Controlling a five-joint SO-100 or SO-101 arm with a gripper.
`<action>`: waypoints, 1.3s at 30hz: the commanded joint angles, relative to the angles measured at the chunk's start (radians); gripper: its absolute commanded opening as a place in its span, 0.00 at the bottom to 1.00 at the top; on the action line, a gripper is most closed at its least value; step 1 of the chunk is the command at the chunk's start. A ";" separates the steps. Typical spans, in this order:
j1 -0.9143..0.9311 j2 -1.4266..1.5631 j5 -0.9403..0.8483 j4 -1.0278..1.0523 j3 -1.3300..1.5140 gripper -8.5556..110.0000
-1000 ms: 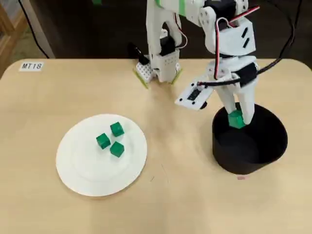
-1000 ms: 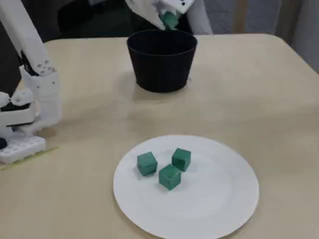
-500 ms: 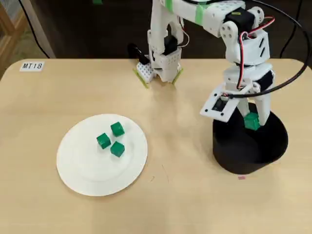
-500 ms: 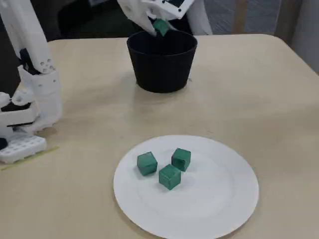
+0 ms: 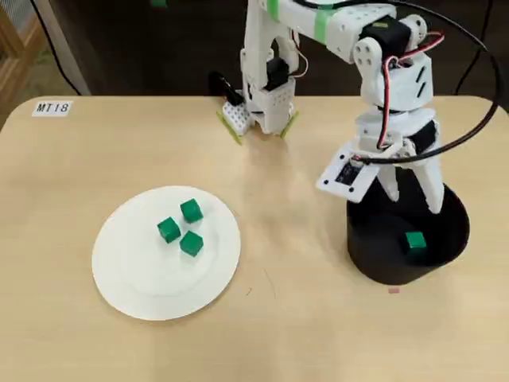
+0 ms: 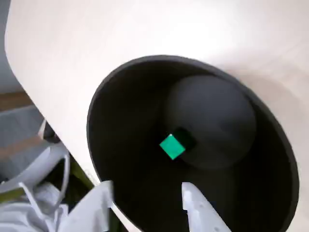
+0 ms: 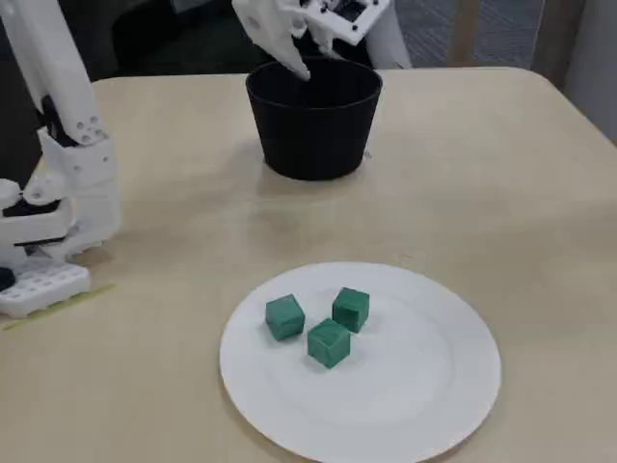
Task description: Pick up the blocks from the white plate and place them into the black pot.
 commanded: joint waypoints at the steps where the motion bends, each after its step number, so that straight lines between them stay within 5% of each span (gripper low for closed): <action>1: 0.110 0.080 0.011 0.018 -0.015 0.05; 14: 0.778 0.149 0.123 0.029 0.109 0.05; 31: 0.928 0.023 0.313 -0.347 0.380 0.05; 35: 0.939 -0.025 0.282 -0.336 0.373 0.24; 39: 0.939 -0.064 0.273 -0.330 0.373 0.30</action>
